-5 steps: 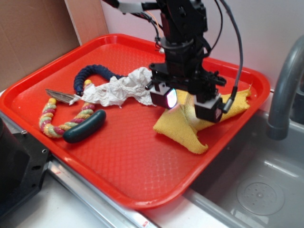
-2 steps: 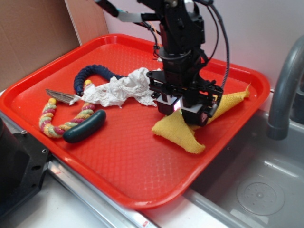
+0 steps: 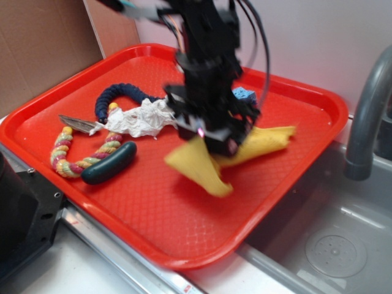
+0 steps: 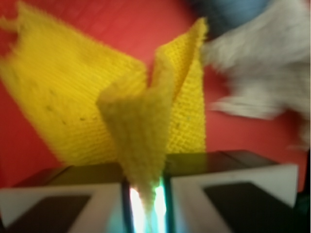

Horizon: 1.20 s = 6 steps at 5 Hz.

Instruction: Grab the yellow cloth.

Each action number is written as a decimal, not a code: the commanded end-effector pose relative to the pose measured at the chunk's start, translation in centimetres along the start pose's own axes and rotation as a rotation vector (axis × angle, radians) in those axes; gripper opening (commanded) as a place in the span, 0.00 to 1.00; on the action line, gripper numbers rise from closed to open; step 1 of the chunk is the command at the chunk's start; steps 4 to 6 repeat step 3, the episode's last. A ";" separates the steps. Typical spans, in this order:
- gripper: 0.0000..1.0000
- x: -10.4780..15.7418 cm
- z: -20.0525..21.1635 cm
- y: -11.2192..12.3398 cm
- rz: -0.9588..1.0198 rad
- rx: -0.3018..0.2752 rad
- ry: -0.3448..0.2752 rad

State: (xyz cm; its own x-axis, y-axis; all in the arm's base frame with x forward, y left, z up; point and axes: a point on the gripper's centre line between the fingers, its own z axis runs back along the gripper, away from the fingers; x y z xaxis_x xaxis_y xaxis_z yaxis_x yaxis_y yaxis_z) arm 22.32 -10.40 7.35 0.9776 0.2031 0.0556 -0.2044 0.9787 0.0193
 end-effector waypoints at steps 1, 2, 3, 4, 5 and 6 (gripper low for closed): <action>0.00 1.5 11.4 2.7 -0.023 0.087 -0.093; 0.00 1.9 16.5 1.2 -0.032 0.142 -0.139; 0.00 1.7 21.5 0.0 -0.068 0.153 -0.167; 0.00 1.7 21.5 0.0 -0.068 0.153 -0.167; 0.00 1.7 21.5 0.0 -0.068 0.153 -0.167; 0.00 1.7 21.5 0.0 -0.068 0.153 -0.167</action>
